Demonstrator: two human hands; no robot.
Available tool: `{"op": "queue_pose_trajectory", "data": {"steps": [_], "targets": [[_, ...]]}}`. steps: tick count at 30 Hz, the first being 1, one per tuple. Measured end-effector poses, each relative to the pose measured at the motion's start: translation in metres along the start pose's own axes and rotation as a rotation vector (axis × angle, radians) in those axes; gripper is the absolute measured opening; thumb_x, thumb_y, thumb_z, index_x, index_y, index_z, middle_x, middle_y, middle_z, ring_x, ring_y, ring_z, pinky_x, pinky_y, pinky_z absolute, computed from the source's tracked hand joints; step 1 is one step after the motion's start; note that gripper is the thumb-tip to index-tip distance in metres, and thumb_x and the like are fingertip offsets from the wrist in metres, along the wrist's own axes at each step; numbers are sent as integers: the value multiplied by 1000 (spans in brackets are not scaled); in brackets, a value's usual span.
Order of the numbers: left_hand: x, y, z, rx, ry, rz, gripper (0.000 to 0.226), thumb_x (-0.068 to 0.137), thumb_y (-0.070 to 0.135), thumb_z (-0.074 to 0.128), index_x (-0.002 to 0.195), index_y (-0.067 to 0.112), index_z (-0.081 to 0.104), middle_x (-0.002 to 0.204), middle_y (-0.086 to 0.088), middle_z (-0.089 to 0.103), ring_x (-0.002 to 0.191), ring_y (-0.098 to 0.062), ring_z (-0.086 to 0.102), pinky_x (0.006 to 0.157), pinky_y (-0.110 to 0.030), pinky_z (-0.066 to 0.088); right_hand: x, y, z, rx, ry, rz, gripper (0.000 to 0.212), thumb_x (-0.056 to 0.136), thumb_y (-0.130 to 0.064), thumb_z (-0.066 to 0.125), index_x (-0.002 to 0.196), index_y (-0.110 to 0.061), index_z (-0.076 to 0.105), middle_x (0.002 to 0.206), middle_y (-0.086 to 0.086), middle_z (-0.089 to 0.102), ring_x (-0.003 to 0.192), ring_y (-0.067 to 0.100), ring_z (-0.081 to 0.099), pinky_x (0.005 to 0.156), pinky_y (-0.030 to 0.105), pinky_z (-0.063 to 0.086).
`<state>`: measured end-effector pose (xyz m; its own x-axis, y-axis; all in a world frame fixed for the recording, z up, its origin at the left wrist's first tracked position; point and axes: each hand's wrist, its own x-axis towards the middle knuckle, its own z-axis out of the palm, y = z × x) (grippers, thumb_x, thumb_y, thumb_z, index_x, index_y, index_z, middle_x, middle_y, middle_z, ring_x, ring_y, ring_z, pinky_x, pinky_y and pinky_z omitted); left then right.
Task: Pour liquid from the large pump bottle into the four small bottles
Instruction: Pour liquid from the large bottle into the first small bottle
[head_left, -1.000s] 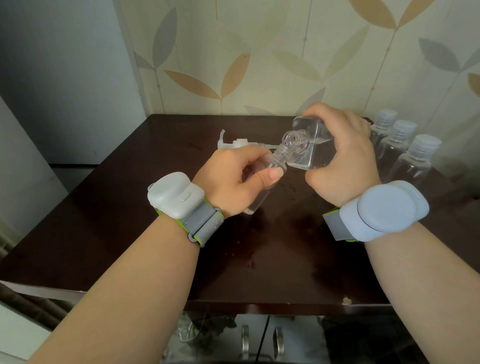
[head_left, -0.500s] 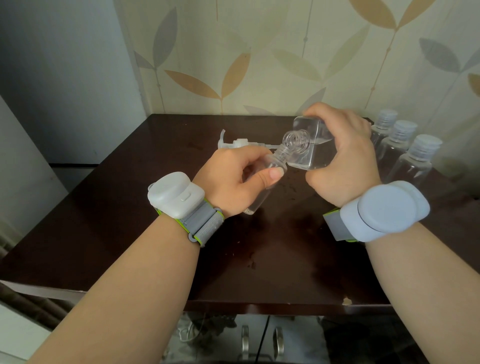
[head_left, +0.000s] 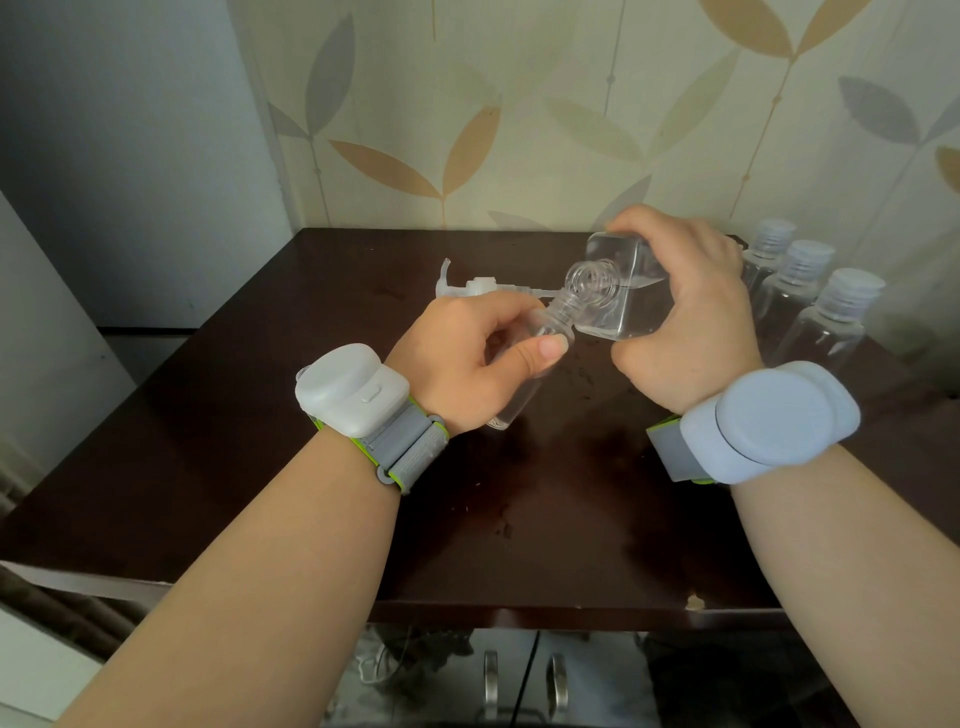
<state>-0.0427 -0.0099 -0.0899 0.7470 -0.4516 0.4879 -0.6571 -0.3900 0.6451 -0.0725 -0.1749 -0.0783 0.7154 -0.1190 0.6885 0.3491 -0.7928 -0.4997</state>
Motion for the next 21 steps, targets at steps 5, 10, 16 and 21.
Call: {"op": "queue_pose_trajectory", "data": {"steps": [5,10,16,21], "targets": [[0,0,0,8,8,4,35,78,38,51,90,8,65,74,-17,63,68,-28,56,65,-39,47,0,0,0,3,1,2,63,54,11,57,110,-16,57,95,-2,39,95,18,31,98,61,26],[0,0,0,9,5,2,29,78,37,51,84,12,64,72,-15,63,64,-26,55,64,-38,46,0,0,0,8,7,-13,60,55,11,58,110,-15,57,95,-2,39,95,18,30,97,62,27],[0,0,0,14,6,9,34,78,38,51,88,9,66,75,-15,65,69,-26,58,67,-39,47,-1,0,1,7,6,-3,59,56,9,58,110,-15,57,95,-2,40,96,18,30,96,59,28],[0,0,0,19,12,10,37,78,39,50,92,9,66,76,-15,65,71,-28,59,68,-40,47,-1,-1,0,13,2,-2,59,56,10,58,110,-15,57,95,-2,40,96,18,29,97,62,27]]}}
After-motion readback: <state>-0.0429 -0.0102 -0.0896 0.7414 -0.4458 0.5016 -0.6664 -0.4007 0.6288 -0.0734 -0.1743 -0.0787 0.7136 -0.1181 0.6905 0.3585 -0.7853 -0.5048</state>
